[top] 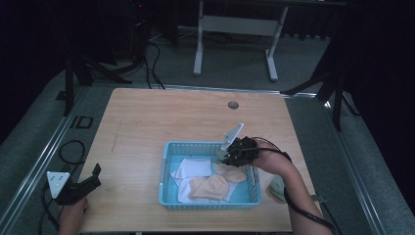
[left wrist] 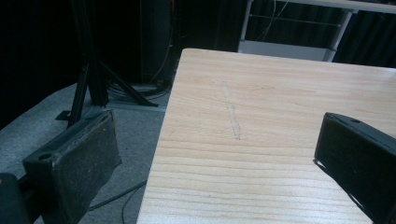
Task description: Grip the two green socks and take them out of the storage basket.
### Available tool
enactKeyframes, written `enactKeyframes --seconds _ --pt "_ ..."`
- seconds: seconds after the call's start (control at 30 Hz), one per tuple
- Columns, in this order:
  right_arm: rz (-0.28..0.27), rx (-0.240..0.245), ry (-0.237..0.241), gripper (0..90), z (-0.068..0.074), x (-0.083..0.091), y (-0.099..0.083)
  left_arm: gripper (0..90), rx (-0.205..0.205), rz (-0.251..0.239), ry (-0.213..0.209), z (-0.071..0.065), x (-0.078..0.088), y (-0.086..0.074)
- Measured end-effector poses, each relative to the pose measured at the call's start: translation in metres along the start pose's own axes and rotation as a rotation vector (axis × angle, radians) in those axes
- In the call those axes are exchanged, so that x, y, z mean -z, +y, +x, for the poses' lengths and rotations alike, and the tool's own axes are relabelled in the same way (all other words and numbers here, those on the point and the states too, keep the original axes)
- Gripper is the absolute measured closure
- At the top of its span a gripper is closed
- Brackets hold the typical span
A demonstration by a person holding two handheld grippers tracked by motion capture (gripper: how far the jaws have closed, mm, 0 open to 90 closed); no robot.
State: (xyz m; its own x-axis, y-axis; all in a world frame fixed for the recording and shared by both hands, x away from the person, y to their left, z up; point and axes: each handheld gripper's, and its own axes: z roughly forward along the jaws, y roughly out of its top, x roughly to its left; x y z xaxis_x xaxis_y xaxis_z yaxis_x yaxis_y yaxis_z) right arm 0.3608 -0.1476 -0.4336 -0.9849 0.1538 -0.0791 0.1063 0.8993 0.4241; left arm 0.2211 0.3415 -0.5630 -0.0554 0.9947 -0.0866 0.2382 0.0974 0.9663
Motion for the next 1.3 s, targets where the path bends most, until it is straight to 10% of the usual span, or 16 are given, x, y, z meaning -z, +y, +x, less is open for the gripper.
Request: enactKeyframes --seconds 0.33,0.7,1.3 --pt "-0.095 0.01 -0.057 81.2 -0.001 0.052 -0.002 0.5 0.002 0.001 0.0 0.0 0.0 0.0" --pt "-0.114 -0.086 -0.14 81.2 -0.015 0.089 -0.043 0.5 0.0 0.0 0.001 0.0 0.0 0.0" --pt "-0.075 -0.299 -0.197 81.2 -0.043 0.075 -0.126 0.5 0.001 0.001 0.005 0.0 0.0 0.0"
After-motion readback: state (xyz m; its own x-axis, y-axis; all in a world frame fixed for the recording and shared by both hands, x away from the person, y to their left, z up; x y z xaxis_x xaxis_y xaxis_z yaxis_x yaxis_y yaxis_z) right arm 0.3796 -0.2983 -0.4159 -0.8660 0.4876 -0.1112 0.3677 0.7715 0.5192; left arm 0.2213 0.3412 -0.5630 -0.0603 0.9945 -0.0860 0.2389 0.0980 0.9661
